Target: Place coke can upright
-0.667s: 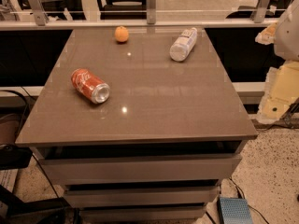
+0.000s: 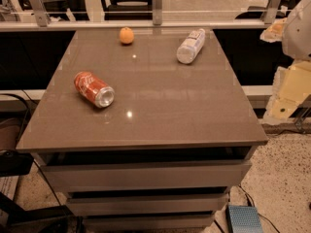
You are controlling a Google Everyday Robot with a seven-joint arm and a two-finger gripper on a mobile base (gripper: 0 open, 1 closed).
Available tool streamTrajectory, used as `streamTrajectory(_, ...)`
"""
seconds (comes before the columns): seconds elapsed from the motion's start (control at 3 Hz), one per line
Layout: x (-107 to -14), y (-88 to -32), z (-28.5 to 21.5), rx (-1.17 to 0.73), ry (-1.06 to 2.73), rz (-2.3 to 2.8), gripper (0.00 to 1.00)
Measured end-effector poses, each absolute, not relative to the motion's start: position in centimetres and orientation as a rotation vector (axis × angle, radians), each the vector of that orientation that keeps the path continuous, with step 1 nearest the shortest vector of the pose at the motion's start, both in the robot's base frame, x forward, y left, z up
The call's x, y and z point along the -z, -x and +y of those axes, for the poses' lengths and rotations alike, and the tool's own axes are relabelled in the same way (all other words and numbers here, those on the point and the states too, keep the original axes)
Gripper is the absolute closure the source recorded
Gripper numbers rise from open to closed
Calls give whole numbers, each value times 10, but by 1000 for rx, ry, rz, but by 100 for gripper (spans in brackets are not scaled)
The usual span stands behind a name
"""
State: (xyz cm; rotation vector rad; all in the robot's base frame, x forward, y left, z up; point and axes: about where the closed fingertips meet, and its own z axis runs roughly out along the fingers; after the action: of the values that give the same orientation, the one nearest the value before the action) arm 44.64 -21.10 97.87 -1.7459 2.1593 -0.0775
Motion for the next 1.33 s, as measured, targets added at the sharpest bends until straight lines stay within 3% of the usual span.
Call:
streamTrajectory(1.0, -983, -479, -79, -37, 2109, 1507, 0)
streamTrajectory(1.33, -985, -477, -74, -15, 2161, 1420, 0)
